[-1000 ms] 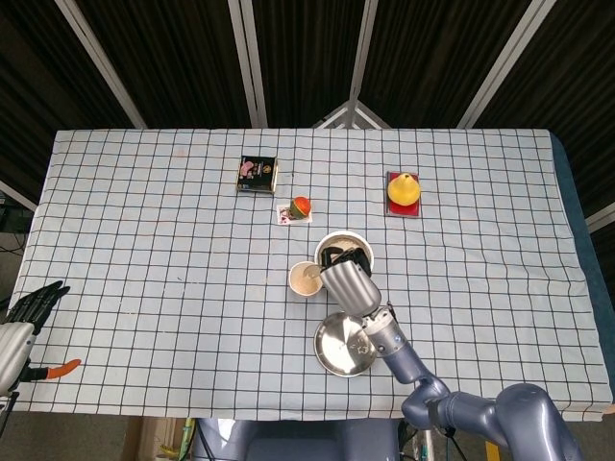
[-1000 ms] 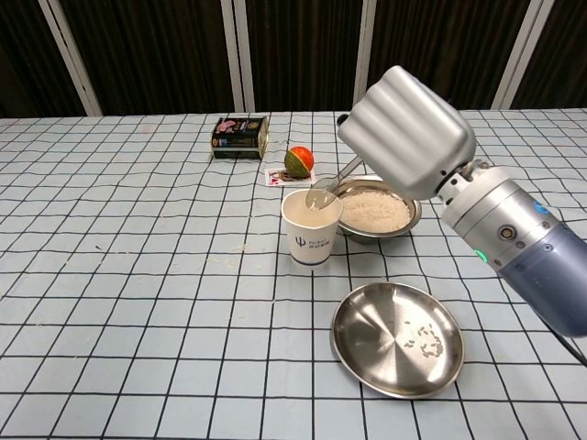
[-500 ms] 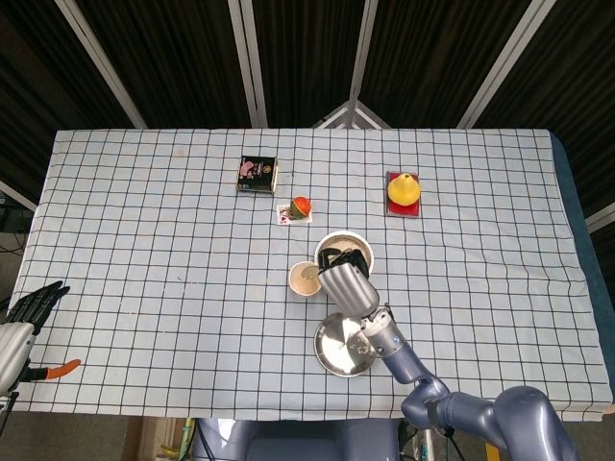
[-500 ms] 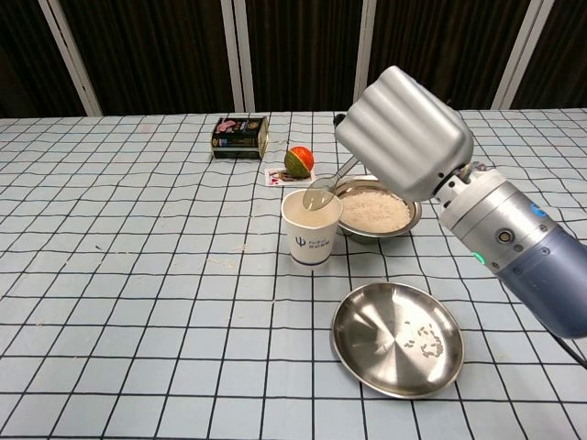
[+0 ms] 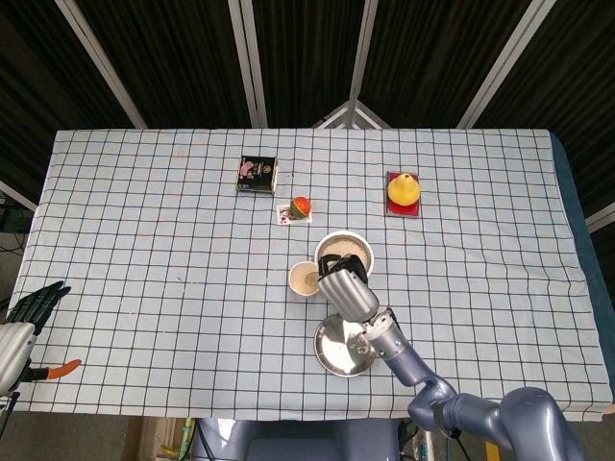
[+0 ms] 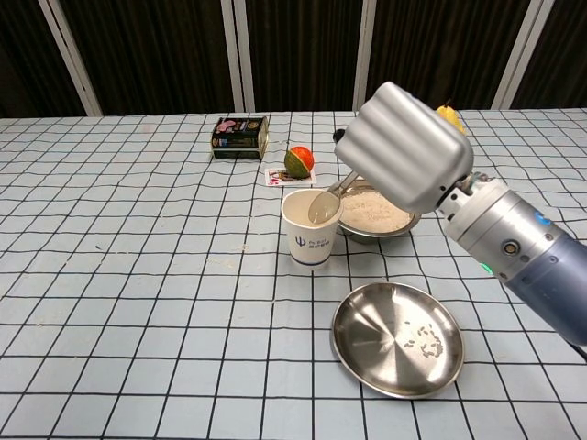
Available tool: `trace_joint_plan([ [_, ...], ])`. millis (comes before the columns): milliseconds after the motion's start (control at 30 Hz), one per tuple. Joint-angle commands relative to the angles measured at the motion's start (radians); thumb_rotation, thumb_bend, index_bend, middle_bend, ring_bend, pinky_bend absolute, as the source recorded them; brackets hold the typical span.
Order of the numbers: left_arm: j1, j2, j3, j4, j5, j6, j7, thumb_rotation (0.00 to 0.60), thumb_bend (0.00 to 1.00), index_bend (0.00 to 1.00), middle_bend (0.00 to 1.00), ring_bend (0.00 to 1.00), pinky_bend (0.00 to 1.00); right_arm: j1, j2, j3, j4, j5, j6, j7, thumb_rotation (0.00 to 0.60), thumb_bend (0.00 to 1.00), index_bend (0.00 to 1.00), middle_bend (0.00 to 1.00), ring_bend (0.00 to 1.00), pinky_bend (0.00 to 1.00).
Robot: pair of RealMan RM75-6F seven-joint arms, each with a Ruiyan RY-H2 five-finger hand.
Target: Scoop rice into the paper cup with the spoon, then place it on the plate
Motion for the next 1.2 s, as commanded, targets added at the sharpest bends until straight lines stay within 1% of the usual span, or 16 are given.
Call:
trace_joint_plan([
  [33,0.002,0.0,0.0,0.0,0.001,0.003,-0.001,0.6,0.0,0.0,0.0,0.0,0.0,-0.001,0.001,0.023,-0.017,0.007,0.008,0.007,0.6,0.6,0.66,0.96,1.0,1.0],
  [100,0.002,0.0,0.0,0.001,0.0,0.003,-0.002,0.6,0.0,0.0,0.0,0.0,0.0,-0.001,0.002,0.033,-0.03,0.009,0.01,0.007,0.6,0.6,0.66,0.96,1.0,1.0],
  [233,0.0,0.001,0.0,0.0,-0.001,0.0,-0.002,0.6,0.0,0.0,0.0,0.0,0.0,-0.011,0.007,0.012,-0.032,0.001,-0.016,-0.011,0.6,0.6,0.66,0.96,1.0,1.0],
  [400,0.002,0.002,0.001,0.001,0.001,0.003,-0.006,0.6,0.0,0.0,0.0,0.0,0.0,-0.013,-0.001,0.05,-0.047,0.017,-0.005,0.01,0.6,0.6,0.66,0.96,1.0,1.0],
  [533,0.001,0.002,0.001,0.001,0.0,0.0,-0.008,0.6,0.0,0.0,0.0,0.0,0.0,-0.004,0.027,0.069,-0.103,0.014,-0.014,0.0,0.6,0.6,0.66,0.96,1.0,1.0],
  [633,0.001,0.003,0.001,0.002,0.001,-0.001,-0.007,0.6,0.0,0.0,0.0,0.0,0.0,-0.014,0.052,0.084,-0.164,0.039,-0.029,-0.008,0.6,0.6,0.66,0.96,1.0,1.0],
  [833,0.003,0.001,0.003,0.005,0.004,0.003,0.002,0.6,0.0,0.0,0.0,0.0,0.0,-0.059,0.095,0.117,-0.311,0.137,-0.062,-0.027,0.6,0.6,0.66,0.96,1.0,1.0],
  [967,0.005,-0.002,0.002,0.004,0.0,0.004,0.01,0.6,0.0,0.0,0.0,0.0,0.0,-0.084,0.148,0.131,-0.414,0.187,-0.074,-0.062,0.6,0.6,0.66,0.96,1.0,1.0],
  [1100,0.005,-0.003,0.003,0.001,-0.003,0.0,0.017,0.6,0.0,0.0,0.0,0.0,0.0,-0.122,0.197,0.135,-0.524,0.268,-0.09,-0.091,0.6,0.6,0.66,0.96,1.0,1.0],
  [1200,0.006,-0.005,0.004,0.0,-0.005,-0.001,0.026,0.6,0.0,0.0,0.0,0.0,0.0,-0.144,0.237,0.127,-0.582,0.307,-0.096,-0.102,0.6,0.6,0.66,0.96,1.0,1.0],
])
